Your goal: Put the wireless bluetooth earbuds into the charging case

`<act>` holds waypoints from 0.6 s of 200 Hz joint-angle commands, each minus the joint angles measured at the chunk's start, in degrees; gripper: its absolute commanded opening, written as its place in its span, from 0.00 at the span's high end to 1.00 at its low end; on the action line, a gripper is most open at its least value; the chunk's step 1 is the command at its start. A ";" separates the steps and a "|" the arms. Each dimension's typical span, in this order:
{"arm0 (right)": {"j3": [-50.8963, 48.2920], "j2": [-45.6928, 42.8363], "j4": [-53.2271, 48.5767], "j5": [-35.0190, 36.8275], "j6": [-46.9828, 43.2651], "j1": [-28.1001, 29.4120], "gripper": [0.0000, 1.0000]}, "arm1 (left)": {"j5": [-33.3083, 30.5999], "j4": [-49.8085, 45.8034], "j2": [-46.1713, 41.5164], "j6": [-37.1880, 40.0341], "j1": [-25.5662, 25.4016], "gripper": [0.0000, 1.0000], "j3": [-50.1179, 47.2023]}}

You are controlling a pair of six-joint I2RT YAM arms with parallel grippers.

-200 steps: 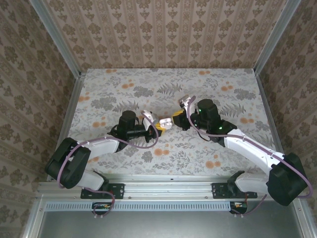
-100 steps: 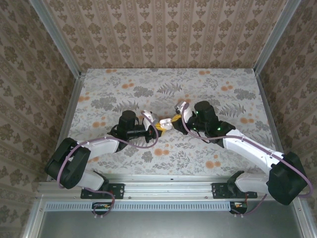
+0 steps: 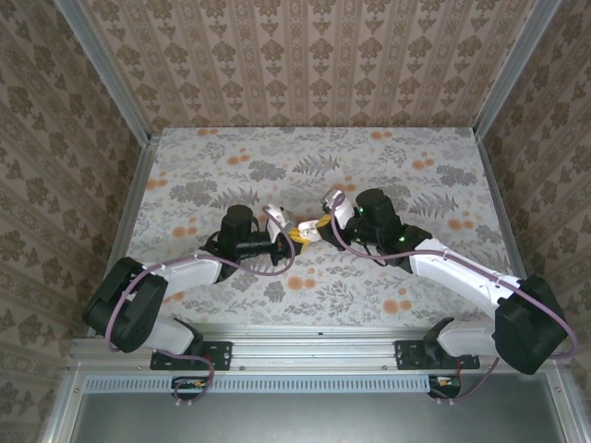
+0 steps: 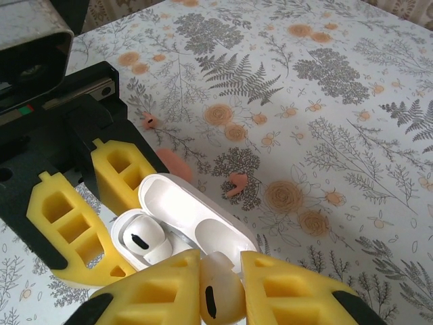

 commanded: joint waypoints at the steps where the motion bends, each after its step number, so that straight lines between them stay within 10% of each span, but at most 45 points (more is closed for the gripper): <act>1: 1.82 0.26 1.70 1.21 -0.88 0.39 0.82 | 1.83 2.20 -1.20 -1.08 0.46 0.84 1.43; 120: 2.97 1.19 -2.38 5.52 -6.88 2.16 0.82 | 1.89 3.26 -2.47 -2.14 0.46 0.84 1.69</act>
